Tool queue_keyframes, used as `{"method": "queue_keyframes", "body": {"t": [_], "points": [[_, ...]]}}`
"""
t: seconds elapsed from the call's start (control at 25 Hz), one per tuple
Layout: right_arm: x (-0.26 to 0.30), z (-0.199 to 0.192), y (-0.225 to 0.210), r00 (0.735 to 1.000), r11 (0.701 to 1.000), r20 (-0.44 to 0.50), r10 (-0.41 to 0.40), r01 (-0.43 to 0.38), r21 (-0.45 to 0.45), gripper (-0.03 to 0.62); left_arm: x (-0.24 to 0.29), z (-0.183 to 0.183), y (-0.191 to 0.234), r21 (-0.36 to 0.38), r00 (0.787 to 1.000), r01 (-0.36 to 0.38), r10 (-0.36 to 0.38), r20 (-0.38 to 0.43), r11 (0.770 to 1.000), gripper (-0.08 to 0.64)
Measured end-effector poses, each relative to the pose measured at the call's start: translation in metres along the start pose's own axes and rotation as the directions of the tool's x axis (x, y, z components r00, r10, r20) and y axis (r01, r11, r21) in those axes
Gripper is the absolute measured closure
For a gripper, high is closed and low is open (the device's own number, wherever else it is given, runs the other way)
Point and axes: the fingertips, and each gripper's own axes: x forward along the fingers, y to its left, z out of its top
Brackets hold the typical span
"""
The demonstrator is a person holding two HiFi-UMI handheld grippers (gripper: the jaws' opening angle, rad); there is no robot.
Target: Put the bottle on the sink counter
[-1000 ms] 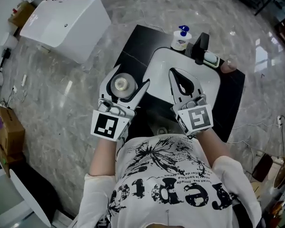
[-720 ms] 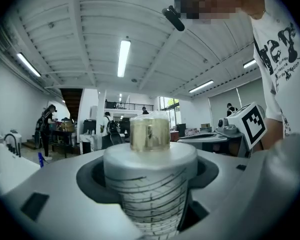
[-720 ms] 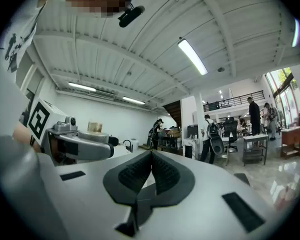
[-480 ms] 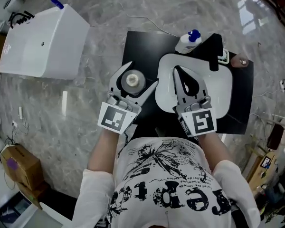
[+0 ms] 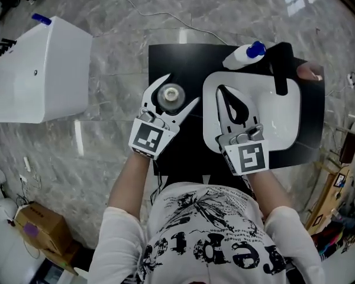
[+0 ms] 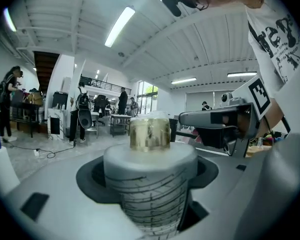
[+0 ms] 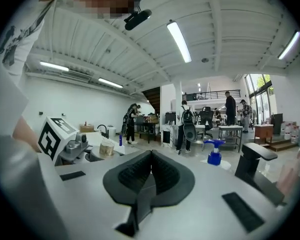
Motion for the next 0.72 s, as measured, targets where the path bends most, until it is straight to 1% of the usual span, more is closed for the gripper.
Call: {"method": "queue_keyframes", "body": {"t": [0.16,0.36,0.6,0.72], "points": [[0.021,-0.017,-0.009,1.0,1.0,-0.017,-0.011,0.011,0.007,0.577,0.031,-0.026,0.023,0.002,0.999,0.026,-0.025,-0.043,1.0,0.213],[0.041,-0.038,-0.03,0.998,0.998,-0.044,-0.048,0.05,0.041,0.577,0.066,-0.045,0.046,0.031,0.996,0.057,-0.055,-0.072,0.998,0.213],[0.064,-0.058,-0.046,0.996,0.992,-0.05,-0.075,0.079,0.096,0.577,0.094,-0.06,0.062,0.041,0.995,0.07,-0.067,-0.078,0.997,0.213],[0.071,-0.068,-0.05,0.995,0.994,-0.068,-0.067,0.072,0.082,0.577,0.1,-0.062,0.071,0.038,0.996,0.059,-0.056,-0.068,0.998,0.213]]}}
